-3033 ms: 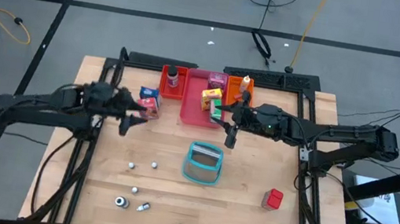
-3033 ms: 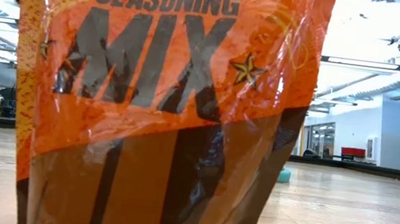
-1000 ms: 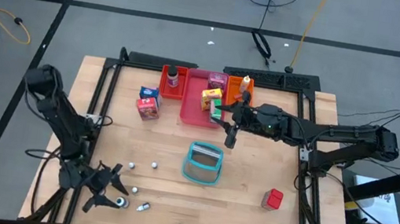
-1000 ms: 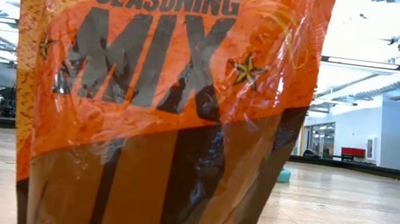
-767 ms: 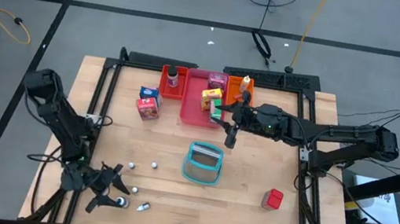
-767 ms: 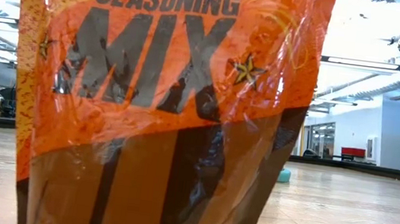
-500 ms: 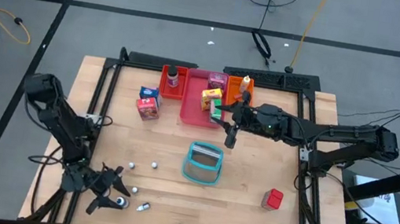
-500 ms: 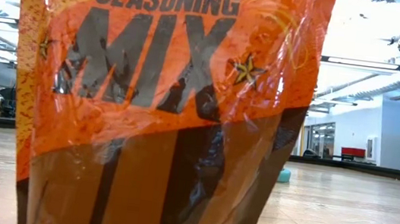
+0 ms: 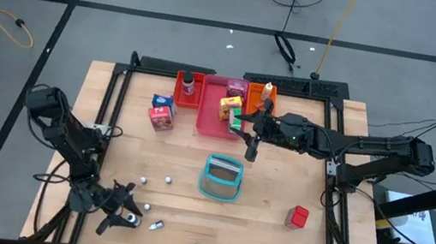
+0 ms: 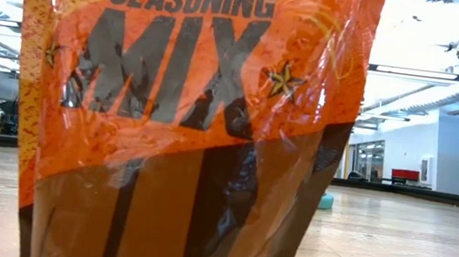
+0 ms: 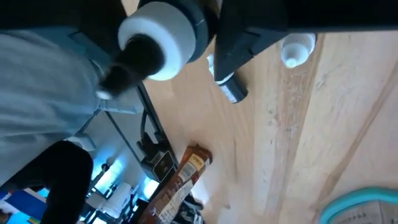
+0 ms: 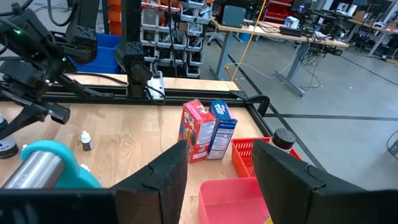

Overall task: Pick & Place Kitchen Items
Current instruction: Put the large black food coloring bottle into the orange bin

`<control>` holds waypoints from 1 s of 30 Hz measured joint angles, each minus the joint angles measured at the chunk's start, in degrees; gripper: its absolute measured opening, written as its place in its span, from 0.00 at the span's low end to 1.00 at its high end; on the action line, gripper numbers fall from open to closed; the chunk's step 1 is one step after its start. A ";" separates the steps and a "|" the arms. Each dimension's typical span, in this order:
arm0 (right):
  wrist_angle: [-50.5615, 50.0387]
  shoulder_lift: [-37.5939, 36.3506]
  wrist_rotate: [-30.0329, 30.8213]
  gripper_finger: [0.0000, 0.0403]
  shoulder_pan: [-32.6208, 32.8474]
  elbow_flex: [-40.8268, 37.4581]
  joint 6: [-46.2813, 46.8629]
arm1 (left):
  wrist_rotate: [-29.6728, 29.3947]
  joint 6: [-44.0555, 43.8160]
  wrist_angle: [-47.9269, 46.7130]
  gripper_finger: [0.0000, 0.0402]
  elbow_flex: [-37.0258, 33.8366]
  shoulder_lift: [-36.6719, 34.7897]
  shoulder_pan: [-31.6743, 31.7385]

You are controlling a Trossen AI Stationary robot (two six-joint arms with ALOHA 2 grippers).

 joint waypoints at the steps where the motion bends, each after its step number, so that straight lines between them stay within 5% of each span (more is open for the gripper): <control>1: 0.00 0.00 0.01 0.42 0.01 0.00 -0.02 | 0.19 0.56 0.36 0.45 0.00 -0.01 0.00; 5: -0.01 0.00 0.00 0.42 0.01 0.00 -0.07 | 1.07 0.94 0.77 0.32 0.00 -0.02 -0.02; 16: -1.13 0.00 -0.01 0.42 0.01 0.00 -0.11 | -1.92 6.21 7.19 0.33 0.00 -2.15 0.70; 24: -1.01 0.00 -0.01 0.42 0.00 0.00 -0.10 | -2.03 18.43 6.59 0.32 0.00 -14.55 5.76; 30: -1.13 0.00 -0.01 0.42 -0.01 0.00 -0.09 | -2.19 24.61 -4.05 0.32 0.00 -28.43 11.36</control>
